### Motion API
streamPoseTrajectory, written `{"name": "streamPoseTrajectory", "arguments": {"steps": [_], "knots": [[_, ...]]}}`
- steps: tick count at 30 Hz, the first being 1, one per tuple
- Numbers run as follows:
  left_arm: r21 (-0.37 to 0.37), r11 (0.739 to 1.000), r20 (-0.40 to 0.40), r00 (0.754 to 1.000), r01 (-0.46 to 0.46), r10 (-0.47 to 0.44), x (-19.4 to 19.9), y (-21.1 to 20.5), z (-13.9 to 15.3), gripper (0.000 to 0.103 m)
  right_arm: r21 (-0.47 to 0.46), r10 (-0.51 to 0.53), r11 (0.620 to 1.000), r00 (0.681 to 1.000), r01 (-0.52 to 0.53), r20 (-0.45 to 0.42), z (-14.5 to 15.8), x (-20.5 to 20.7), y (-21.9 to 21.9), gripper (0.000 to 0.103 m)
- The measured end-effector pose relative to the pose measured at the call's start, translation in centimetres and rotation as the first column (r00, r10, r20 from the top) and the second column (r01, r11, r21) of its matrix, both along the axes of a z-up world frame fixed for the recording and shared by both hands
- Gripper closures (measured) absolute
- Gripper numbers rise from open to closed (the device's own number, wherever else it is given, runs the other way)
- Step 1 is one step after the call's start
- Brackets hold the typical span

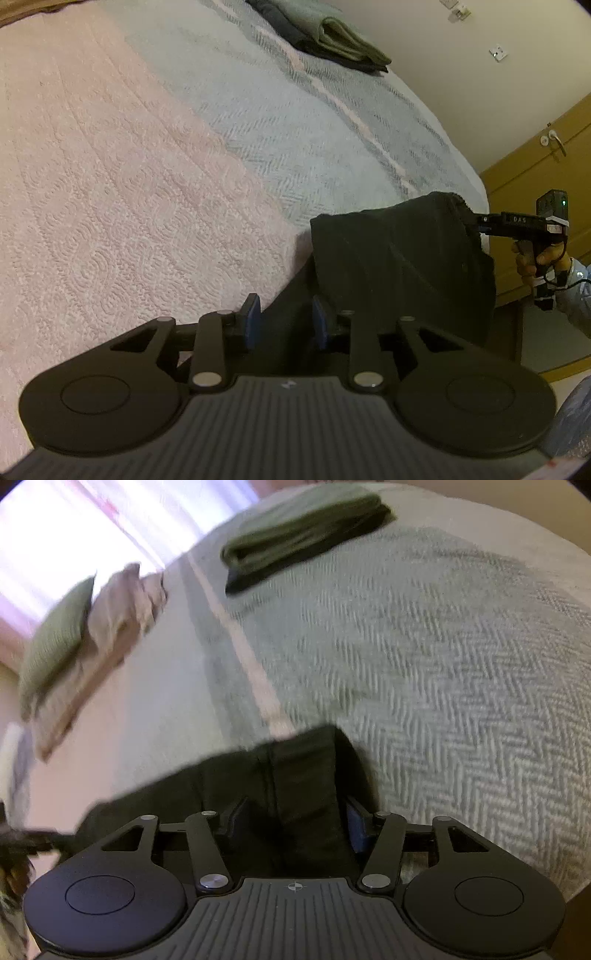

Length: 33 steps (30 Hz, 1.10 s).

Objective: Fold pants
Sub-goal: 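Lay the folded trousers flat and open both grippers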

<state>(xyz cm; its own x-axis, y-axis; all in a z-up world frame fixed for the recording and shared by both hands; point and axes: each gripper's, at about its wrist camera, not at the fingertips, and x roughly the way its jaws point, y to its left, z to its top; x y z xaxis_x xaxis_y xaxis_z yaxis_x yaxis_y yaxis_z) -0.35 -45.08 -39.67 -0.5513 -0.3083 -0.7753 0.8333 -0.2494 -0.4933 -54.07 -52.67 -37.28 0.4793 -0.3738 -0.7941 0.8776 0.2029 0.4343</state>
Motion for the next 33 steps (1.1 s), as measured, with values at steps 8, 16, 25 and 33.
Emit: {"name": "streamPoseTrajectory", "arguments": {"steps": [8,16,25,33], "knots": [[-0.11,0.993,0.128,0.992,0.032,-0.018,-2.2,0.9,0.2,0.103,-0.137,0.107,0.982,0.981,-0.13,-0.165,0.6,2.0,1.9,0.093],[-0.125,0.973,0.361,0.905,-0.194,0.227,-0.1,2.1,-0.3,0.103,-0.103,-0.052,0.994,0.957,0.023,-0.286,-0.6,2.5,2.4,0.082],[-0.165,0.904,0.351,0.833,-0.394,0.427,1.2,9.0,3.6,0.095,-0.255,-0.011,0.962,0.919,-0.097,-0.394,4.3,4.9,6.2,0.075],[-0.137,0.883,0.461,0.761,-0.448,0.457,2.9,13.8,4.3,0.093,-0.223,-0.118,0.975,0.874,0.011,-0.472,4.5,3.7,8.4,0.075]]}}
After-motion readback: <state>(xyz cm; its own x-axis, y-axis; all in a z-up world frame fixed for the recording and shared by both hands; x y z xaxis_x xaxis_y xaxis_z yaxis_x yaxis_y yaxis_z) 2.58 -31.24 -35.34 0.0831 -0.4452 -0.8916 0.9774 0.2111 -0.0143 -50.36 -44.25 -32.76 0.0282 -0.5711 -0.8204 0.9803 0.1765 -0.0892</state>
